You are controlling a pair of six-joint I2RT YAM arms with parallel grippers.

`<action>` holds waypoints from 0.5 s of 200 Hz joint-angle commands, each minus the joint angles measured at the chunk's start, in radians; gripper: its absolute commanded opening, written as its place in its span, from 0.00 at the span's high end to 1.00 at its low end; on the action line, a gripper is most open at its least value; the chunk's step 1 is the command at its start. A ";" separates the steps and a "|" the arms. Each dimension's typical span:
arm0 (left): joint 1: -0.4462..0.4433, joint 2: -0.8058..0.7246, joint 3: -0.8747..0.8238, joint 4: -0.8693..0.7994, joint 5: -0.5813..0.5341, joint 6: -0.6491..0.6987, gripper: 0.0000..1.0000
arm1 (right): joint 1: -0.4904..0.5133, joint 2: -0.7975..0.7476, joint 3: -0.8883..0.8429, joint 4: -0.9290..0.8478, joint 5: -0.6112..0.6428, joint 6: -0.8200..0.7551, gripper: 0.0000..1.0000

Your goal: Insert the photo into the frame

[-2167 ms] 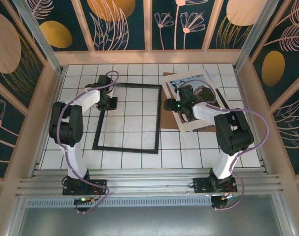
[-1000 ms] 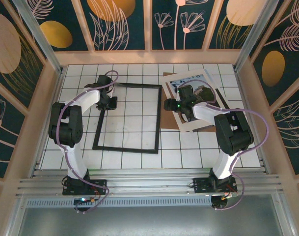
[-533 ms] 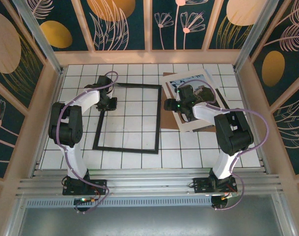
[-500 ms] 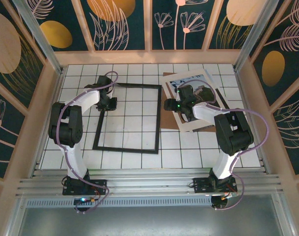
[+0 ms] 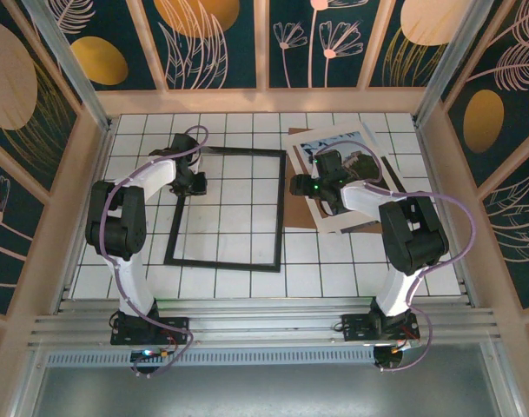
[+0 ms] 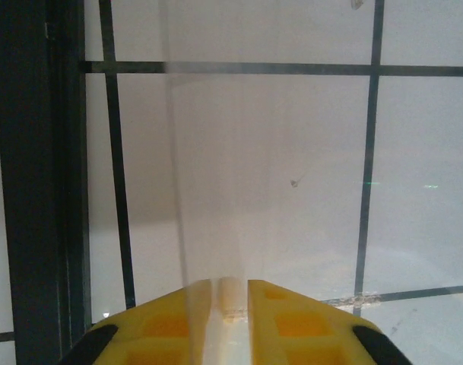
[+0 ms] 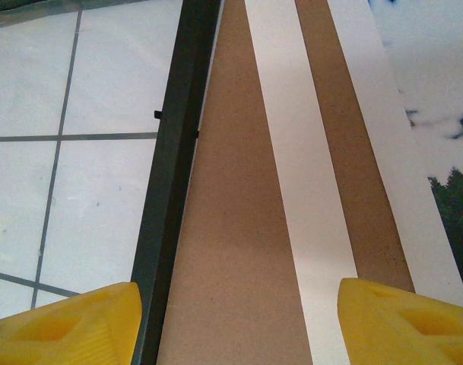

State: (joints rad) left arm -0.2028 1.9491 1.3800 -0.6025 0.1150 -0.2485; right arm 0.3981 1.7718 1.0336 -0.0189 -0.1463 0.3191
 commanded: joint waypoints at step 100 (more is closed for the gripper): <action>0.000 -0.015 -0.020 -0.005 -0.034 -0.019 0.33 | -0.005 -0.002 0.006 0.023 0.010 -0.015 0.31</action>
State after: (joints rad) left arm -0.2028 1.9491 1.3743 -0.6025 0.0975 -0.2665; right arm 0.3981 1.7718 1.0336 -0.0185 -0.1467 0.3191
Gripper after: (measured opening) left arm 0.642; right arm 0.694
